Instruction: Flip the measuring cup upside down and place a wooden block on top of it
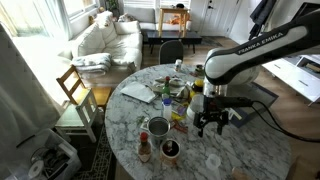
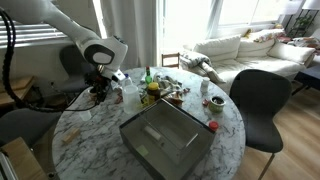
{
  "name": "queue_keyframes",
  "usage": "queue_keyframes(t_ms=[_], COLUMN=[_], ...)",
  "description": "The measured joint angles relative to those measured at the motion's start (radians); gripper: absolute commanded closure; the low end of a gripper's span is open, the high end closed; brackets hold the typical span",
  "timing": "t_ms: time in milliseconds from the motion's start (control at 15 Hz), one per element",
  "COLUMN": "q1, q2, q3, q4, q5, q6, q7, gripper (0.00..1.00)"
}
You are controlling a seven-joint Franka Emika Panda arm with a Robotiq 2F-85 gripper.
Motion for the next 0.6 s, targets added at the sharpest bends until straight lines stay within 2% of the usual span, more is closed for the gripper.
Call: queue_keyframes(t_ms=[600], q1=[-0.001], q2=[0.105], q3=[0.019], q4=[0.006], q5=[0.03], q6=[-0.1], q7=[-0.005], gripper=[0.0])
